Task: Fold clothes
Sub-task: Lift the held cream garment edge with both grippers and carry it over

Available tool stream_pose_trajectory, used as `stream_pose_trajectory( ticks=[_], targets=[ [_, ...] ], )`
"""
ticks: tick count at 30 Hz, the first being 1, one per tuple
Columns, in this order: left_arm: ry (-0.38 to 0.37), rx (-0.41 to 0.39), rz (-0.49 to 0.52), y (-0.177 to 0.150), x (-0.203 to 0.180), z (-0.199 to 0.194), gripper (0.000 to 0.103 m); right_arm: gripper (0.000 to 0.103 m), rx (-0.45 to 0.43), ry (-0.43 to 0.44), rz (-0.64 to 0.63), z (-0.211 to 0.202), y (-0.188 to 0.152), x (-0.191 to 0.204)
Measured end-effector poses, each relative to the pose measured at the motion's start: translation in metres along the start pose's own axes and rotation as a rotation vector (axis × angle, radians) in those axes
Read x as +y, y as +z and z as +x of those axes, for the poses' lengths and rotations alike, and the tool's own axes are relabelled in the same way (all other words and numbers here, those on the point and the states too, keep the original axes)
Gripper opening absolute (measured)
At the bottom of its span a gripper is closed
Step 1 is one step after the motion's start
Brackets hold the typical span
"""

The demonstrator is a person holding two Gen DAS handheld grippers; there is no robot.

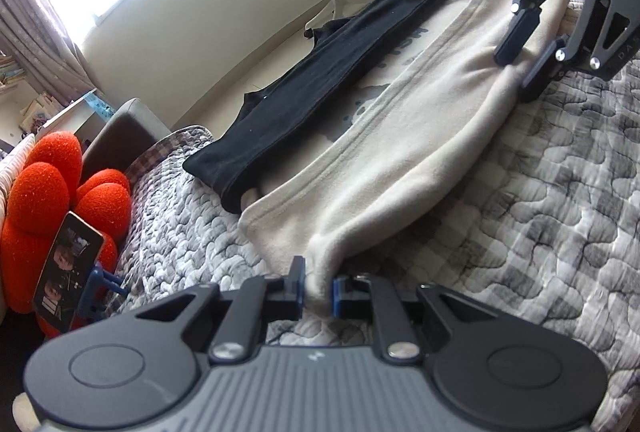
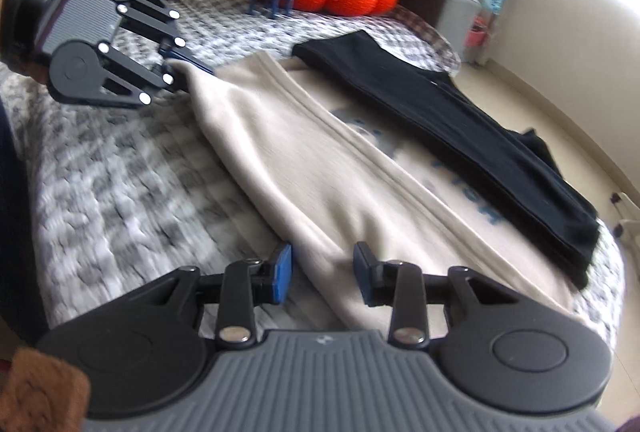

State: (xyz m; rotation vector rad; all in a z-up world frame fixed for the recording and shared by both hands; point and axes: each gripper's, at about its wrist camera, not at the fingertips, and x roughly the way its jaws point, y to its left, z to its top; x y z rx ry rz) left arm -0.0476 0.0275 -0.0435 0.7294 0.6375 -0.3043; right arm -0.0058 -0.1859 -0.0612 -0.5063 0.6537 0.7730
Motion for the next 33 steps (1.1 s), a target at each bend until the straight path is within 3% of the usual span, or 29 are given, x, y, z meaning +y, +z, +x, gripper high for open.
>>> stream_pose_trajectory(
  ticks=[20, 33],
  targets=[
    [-0.002, 0.027, -0.094, 0.002, 0.006, 0.004, 0.012, 0.042, 0.038, -0.189, 0.065, -0.043, -0.061, -0.049],
    [-0.007, 0.029, -0.145, 0.001, 0.011, 0.003, 0.012, 0.042, 0.041, -0.244, 0.010, -0.048, -0.070, -0.050]
  ],
)
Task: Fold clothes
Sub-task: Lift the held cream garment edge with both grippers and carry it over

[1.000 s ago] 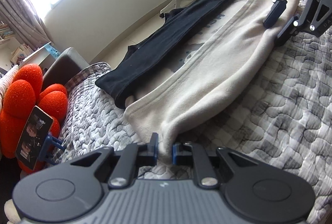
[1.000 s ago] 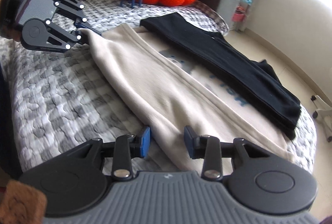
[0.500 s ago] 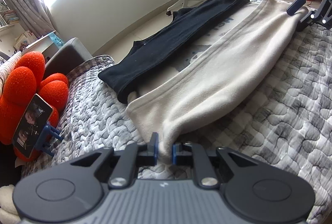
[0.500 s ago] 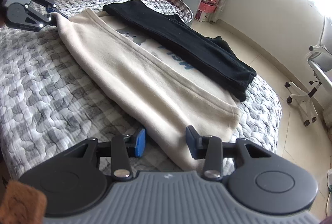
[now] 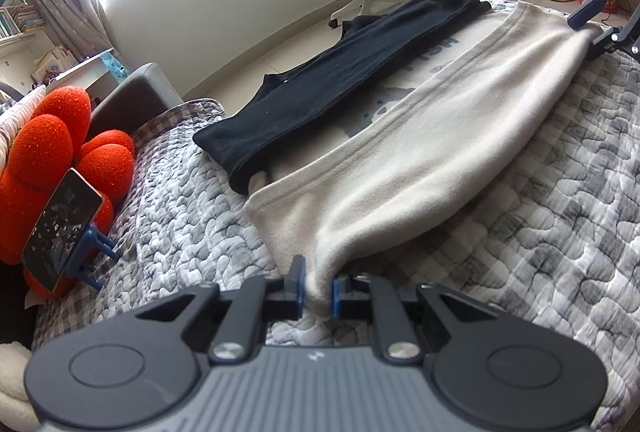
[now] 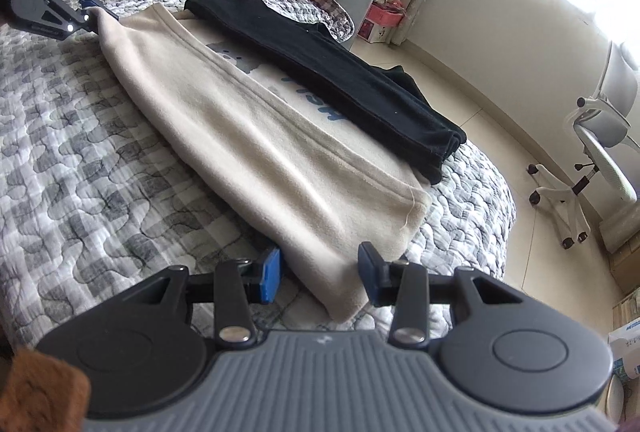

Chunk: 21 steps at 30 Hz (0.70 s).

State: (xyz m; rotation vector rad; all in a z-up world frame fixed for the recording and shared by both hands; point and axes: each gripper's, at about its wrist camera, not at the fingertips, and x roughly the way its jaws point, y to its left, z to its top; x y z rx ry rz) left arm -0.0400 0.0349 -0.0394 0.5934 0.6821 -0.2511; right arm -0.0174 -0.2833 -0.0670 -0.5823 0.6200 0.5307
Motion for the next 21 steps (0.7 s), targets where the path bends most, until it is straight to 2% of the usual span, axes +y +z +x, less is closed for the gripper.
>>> stream_pose_trajectory(
  ticks=[7, 9, 13, 21],
  targets=[
    [0.004, 0.001, -0.016, 0.001, 0.001, 0.001, 0.012, 0.041, 0.006, -0.019, -0.008, 0.000, -0.003, -0.002],
    [-0.003, -0.002, -0.040, 0.001, 0.004, 0.000, 0.012, 0.033, 0.008, -0.023, -0.004, 0.001, -0.002, -0.004],
    [-0.022, -0.018, -0.099, 0.003, 0.013, -0.003, 0.012, 0.008, -0.041, -0.050, -0.014, -0.003, 0.003, -0.002],
    [-0.048, -0.058, -0.207, 0.009, 0.028, -0.006, 0.012, 0.007, -0.123, -0.158, 0.039, -0.011, 0.017, -0.014]
  ],
)
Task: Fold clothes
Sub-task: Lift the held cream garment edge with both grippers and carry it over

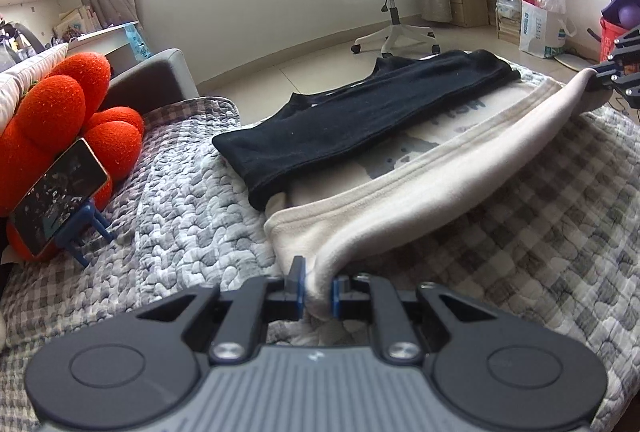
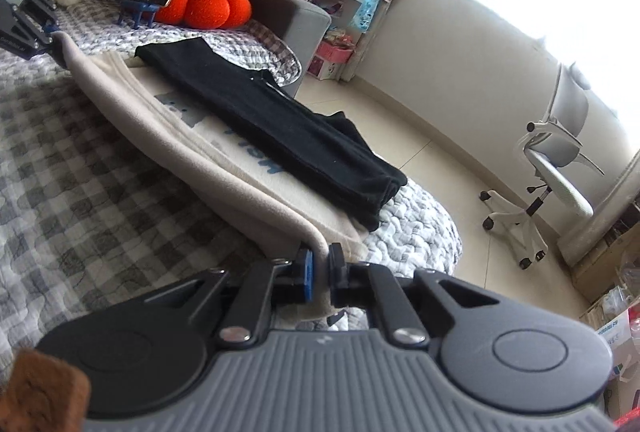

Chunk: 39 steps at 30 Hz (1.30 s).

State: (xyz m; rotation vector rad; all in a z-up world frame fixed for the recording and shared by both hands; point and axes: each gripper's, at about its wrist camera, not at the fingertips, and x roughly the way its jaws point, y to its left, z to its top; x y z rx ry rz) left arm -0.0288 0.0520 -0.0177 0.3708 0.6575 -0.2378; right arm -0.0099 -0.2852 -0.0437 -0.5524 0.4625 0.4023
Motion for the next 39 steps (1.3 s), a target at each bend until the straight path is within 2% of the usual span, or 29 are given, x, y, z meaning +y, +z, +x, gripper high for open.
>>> stream_pose_trajectory(
  ticks=[7, 15, 25, 30, 34, 39],
  targets=[
    [0.003, -0.015, -0.034, 0.007, 0.005, 0.000, 0.012, 0.006, -0.024, -0.023, 0.029, 0.000, 0.011, -0.004],
    [0.002, -0.047, -0.101, 0.021, 0.016, -0.003, 0.012, 0.006, -0.075, -0.029, 0.171, 0.002, 0.026, -0.023],
    [-0.061, -0.041, -0.278, 0.057, 0.048, 0.020, 0.012, 0.006, -0.104, -0.083, 0.339, 0.026, 0.057, -0.047],
    [-0.098, -0.004, -0.372, 0.074, 0.068, 0.046, 0.011, 0.006, -0.075, -0.076, 0.452, 0.052, 0.077, -0.068],
    [-0.115, 0.013, -0.451, 0.090, 0.086, 0.066, 0.011, 0.006, -0.015, -0.037, 0.555, 0.079, 0.087, -0.087],
    [-0.111, 0.032, -0.525, 0.107, 0.102, 0.100, 0.011, 0.006, 0.040, -0.023, 0.644, 0.106, 0.093, -0.102]
  ],
)
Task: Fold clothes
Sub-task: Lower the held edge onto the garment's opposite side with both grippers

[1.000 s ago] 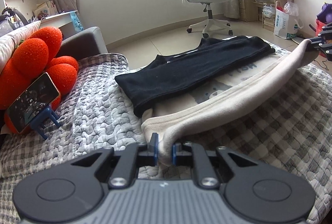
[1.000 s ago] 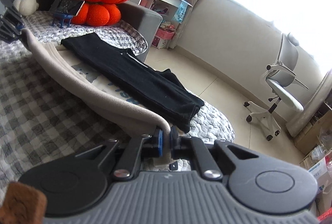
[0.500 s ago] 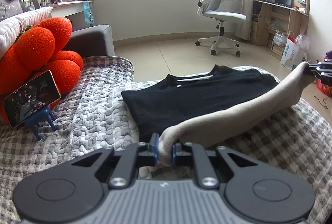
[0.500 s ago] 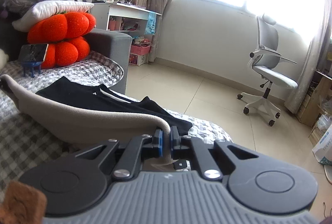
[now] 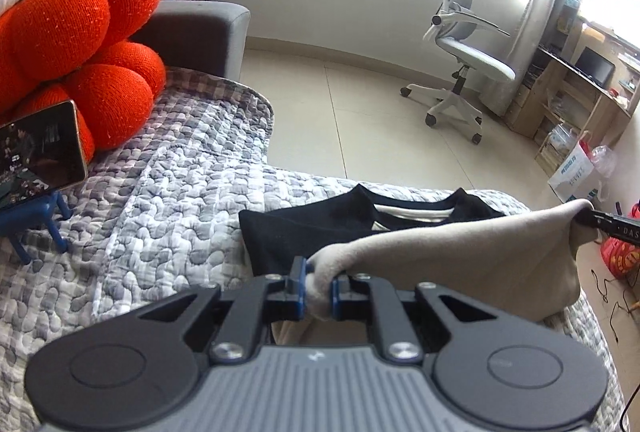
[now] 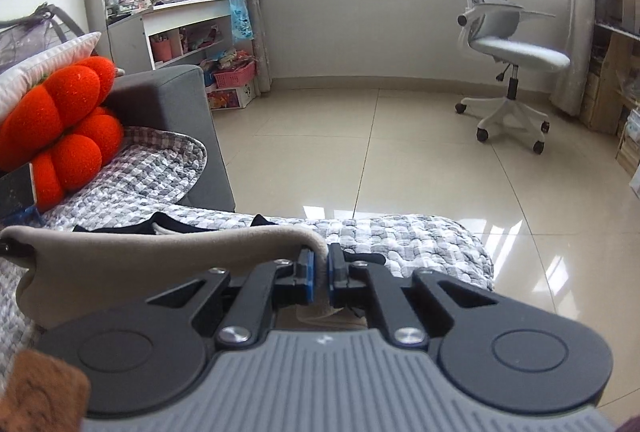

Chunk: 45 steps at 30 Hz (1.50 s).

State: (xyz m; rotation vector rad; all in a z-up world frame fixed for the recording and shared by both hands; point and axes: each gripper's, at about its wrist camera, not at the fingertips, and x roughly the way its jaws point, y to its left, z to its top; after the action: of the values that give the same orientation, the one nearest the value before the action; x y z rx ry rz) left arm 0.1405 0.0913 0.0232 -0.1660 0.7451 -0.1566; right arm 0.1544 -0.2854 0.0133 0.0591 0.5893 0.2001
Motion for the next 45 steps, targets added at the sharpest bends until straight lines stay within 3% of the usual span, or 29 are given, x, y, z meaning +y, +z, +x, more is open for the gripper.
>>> stream_pose_trajectory(
  ticks=[6, 12, 13, 16, 18, 20, 22, 23, 24, 27, 28, 29, 31, 37, 40, 43, 45],
  targets=[
    [-0.056, 0.000, -0.085, 0.003, 0.019, 0.032, 0.011, 0.006, -0.004, -0.023, -0.005, 0.020, -0.003, -0.002],
    [-0.166, -0.020, -0.277, -0.001, 0.049, 0.049, 0.014, 0.006, -0.030, -0.010, 0.006, 0.032, -0.005, -0.007],
    [-0.177, -0.032, -0.298, -0.001, 0.052, 0.049, 0.016, 0.006, -0.038, -0.011, 0.015, 0.034, -0.005, -0.009],
    [-0.180, -0.060, -0.348, -0.001, 0.061, 0.051, 0.048, 0.007, -0.023, -0.015, 0.031, 0.045, -0.007, -0.011],
    [-0.202, -0.069, -0.371, -0.002, 0.064, 0.051, 0.053, 0.009, 0.000, -0.012, 0.047, 0.053, -0.011, -0.014],
    [-0.222, -0.076, -0.381, -0.002, 0.065, 0.050, 0.057, 0.019, 0.009, 0.011, 0.063, 0.055, -0.011, -0.016],
    [-0.221, -0.085, -0.361, -0.001, 0.063, 0.050, 0.064, 0.023, 0.013, 0.037, 0.087, 0.054, -0.010, -0.019],
    [-0.216, -0.088, -0.344, -0.001, 0.060, 0.051, 0.066, 0.038, 0.012, 0.050, 0.103, 0.052, -0.009, -0.022],
    [-0.210, -0.087, -0.329, -0.001, 0.057, 0.052, 0.066, 0.045, 0.011, 0.064, 0.119, 0.050, -0.008, -0.025],
    [-0.190, -0.080, -0.266, -0.001, 0.045, 0.060, 0.054, 0.048, 0.022, 0.079, 0.115, 0.050, -0.009, -0.027],
    [-0.176, -0.077, -0.242, -0.001, 0.042, 0.063, 0.037, 0.048, 0.025, 0.082, 0.109, 0.051, -0.009, -0.027],
    [-0.161, -0.073, -0.225, -0.001, 0.039, 0.065, 0.018, 0.040, 0.028, 0.084, 0.103, 0.051, -0.010, -0.026],
    [-0.138, -0.075, -0.207, -0.002, 0.037, 0.066, 0.008, 0.015, 0.025, 0.059, 0.078, 0.052, -0.010, -0.023],
    [-0.176, -0.233, -0.270, 0.004, 0.049, 0.043, 0.006, 0.014, -0.108, 0.052, 0.123, 0.036, -0.002, -0.031],
    [-0.166, -0.273, -0.271, 0.003, 0.047, 0.040, 0.006, 0.013, -0.157, 0.026, 0.142, 0.033, -0.002, -0.034],
    [-0.137, -0.235, -0.273, -0.002, 0.048, 0.053, 0.006, 0.014, -0.165, -0.016, 0.138, 0.042, -0.009, -0.033],
    [-0.140, -0.171, -0.298, -0.006, 0.054, 0.065, 0.007, 0.016, -0.101, -0.033, 0.113, 0.055, -0.014, -0.029]
  ],
)
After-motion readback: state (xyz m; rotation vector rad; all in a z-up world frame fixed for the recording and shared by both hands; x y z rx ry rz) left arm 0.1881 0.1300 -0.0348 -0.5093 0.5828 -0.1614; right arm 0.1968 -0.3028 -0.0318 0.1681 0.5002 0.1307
